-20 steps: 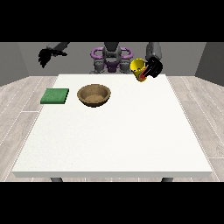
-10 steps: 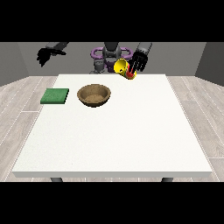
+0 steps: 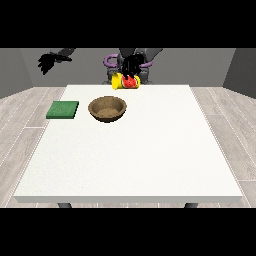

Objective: Pick the cup and pour the ball into the bowl, then pick the bowl and place it on the pad

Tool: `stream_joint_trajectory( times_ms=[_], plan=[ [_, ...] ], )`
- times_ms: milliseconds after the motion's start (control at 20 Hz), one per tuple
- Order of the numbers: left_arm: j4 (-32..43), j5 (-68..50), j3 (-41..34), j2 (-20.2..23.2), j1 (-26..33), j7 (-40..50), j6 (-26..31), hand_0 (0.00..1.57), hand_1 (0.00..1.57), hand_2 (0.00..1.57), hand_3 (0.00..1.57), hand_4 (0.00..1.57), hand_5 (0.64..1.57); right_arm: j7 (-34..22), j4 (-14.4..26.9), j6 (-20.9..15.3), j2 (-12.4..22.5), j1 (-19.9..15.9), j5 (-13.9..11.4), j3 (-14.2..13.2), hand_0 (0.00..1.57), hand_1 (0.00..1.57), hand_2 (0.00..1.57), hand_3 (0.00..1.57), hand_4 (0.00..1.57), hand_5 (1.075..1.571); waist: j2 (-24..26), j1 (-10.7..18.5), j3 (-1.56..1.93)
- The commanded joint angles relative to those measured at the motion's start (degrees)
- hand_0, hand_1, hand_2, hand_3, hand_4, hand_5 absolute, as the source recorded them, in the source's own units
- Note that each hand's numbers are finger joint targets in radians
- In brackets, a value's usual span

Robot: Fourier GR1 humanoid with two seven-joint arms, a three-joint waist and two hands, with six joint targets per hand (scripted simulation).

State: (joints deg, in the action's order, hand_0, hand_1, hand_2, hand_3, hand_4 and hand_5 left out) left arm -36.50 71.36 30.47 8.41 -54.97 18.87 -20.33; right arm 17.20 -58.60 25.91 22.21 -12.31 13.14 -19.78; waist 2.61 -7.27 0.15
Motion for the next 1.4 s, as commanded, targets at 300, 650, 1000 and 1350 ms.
stream_joint_trajectory(
  times_ms=[300,650,1000,1350],
  plan=[
    [5.9,19.1,15.3,-2.5,-4.2,3.8,12.0,1.5,1.5,1.57,1.57,1.49,1.236,-0.3,1.5,1.3,0.7,-2.0,1.0,-0.4,0.0,0.0,0.0,0.0,0.0,1.571,-0.4,-1.1,-0.1],
    [5.2,24.2,16.2,-6.2,-5.2,1.3,18.9,1.45,1.45,1.57,1.57,1.53,1.129,-2.6,-0.2,-0.5,-0.9,-2.1,0.2,1.3,0.0,0.0,0.0,0.0,0.0,1.57,1.1,-0.9,-0.15],
    [-4.5,5.1,-4.5,-4.2,-0.4,4.7,5.3,1.31,1.31,1.57,1.57,1.57,1.069,-3.8,1.9,-3.2,-1.3,0.1,1.0,-0.9,0.0,0.0,0.0,0.0,0.0,1.568,2.1,6.6,-0.68],
    [-15.4,-21.0,-20.4,-8.3,11.6,-1.0,-8.9,0.56,0.56,0.0,0.0,0.89,1.502,-3.9,0.1,-6.6,-4.3,-2.2,1.1,-0.6,0.0,0.0,0.0,0.0,0.36,1.568,-4.3,9.5,-1.43]
  ],
)
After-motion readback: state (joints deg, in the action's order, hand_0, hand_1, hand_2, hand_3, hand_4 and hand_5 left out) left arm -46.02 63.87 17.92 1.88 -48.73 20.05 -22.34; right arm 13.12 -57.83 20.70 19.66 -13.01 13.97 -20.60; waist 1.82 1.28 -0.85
